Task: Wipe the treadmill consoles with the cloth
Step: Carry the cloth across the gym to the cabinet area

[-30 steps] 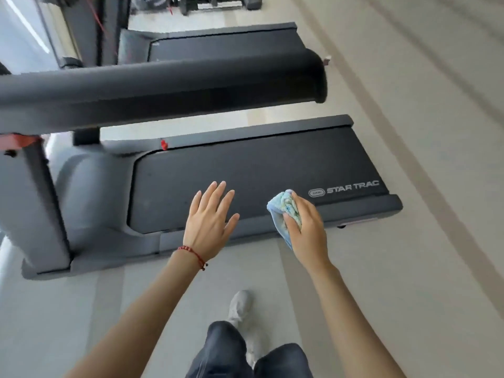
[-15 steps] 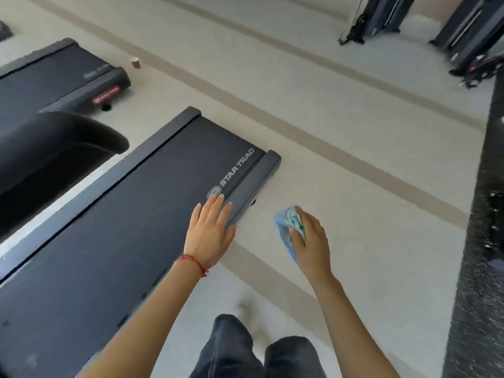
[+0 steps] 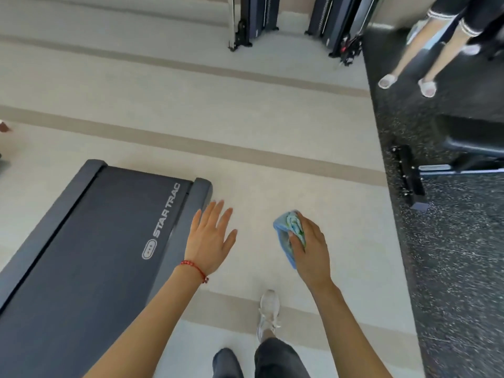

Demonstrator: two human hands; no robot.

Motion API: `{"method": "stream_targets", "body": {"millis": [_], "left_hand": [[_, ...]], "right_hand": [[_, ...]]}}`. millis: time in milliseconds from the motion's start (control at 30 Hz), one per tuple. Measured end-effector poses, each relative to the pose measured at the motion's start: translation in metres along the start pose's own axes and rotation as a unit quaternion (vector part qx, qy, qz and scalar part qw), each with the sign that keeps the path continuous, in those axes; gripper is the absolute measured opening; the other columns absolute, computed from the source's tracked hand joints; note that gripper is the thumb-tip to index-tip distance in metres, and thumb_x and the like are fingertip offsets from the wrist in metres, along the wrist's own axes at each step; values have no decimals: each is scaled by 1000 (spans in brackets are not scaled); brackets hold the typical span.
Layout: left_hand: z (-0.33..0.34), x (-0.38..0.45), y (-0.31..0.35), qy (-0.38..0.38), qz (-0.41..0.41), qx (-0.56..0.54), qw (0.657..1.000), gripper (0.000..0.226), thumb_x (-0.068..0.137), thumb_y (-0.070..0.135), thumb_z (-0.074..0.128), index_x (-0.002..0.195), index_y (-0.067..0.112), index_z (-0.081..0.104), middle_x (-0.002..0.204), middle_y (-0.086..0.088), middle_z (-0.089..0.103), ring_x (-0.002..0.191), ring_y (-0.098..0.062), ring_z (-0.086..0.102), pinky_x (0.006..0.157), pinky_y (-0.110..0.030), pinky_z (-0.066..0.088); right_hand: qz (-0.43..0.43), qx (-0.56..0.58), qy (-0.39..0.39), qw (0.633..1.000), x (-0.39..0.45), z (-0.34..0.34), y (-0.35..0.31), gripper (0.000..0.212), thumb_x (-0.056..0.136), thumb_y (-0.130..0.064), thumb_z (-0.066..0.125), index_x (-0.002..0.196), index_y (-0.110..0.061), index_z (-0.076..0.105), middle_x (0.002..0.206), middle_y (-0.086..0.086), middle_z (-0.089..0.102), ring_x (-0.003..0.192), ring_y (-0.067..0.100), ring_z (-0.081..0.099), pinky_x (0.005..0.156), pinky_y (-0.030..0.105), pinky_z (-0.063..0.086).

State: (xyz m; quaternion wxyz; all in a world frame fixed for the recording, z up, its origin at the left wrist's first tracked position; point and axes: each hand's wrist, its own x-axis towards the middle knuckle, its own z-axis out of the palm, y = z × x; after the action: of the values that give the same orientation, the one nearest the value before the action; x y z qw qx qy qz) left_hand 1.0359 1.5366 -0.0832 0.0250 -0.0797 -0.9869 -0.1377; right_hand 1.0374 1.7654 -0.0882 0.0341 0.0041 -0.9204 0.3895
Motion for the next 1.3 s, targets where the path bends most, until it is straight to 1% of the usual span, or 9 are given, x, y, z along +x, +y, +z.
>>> {"method": "stream_targets", "body": {"millis": [167,400,433,500,567,633,800,967,1300], "left_hand": [[12,90,15,-12,8,2,1000,70,99,48,9,123,3,57,130,-20,53,122,-38,48,97,-57,38],[12,191,24,2,12,8,1000,69,99,48,9,125,5,56,133,-19,51,124,-36,46,98,-54,35],[14,191,21,18,13,-2,1000,69,99,49,9,125,6,56,133,-18,51,125,-36,45,98,-54,35],[16,247,12,3,-8,-3,1000,69,99,49,9,125,5,57,133,-18,51,125,-35,44,98,-54,36],[15,270,8,20,14,-2,1000,69,99,48,9,124,5,58,132,-18,52,124,-36,46,97,-55,36],[17,317,-6,9,4,-2,1000,69,99,48,10,122,5,58,131,-18,53,122,-36,47,96,-55,36],[19,430,-48,1,14,-3,1000,70,99,49,8,122,6,59,130,-17,55,123,-32,43,95,-54,38],[10,518,-78,11,42,1,999,69,99,48,10,124,5,57,132,-17,52,124,-34,46,96,-56,38],[25,683,-103,-4,27,4,1000,69,99,48,9,121,7,59,130,-17,54,124,-33,44,95,-55,38]], "right_hand": [[-2,14,16,1000,82,-17,23,44,94,-26,43,137,-16,40,139,4,46,124,21,44,100,24,32],[-19,4,29,999,187,-38,28,44,93,-27,41,136,-16,41,139,2,46,123,20,44,100,23,31],[-13,6,29,999,186,-38,26,42,94,-23,44,135,-15,41,138,3,47,123,20,44,99,22,30],[-9,8,27,1000,242,-34,30,42,94,-19,46,135,-15,41,138,3,47,123,20,44,98,21,28],[-12,-2,36,999,261,-34,28,43,94,-25,44,135,-15,41,138,2,47,122,20,45,97,21,29],[-13,1,31,999,308,-23,29,46,92,-30,40,135,-16,41,137,2,47,121,19,45,97,21,29],[-3,8,42,999,421,5,20,42,94,-19,46,136,-18,40,137,1,48,123,18,45,98,21,30],[0,6,36,999,513,17,2,49,89,-32,38,136,-16,41,139,0,47,124,17,44,101,21,30],[4,3,35,999,682,28,11,46,91,-25,40,136,-16,40,138,5,47,122,22,45,99,25,32]]}}
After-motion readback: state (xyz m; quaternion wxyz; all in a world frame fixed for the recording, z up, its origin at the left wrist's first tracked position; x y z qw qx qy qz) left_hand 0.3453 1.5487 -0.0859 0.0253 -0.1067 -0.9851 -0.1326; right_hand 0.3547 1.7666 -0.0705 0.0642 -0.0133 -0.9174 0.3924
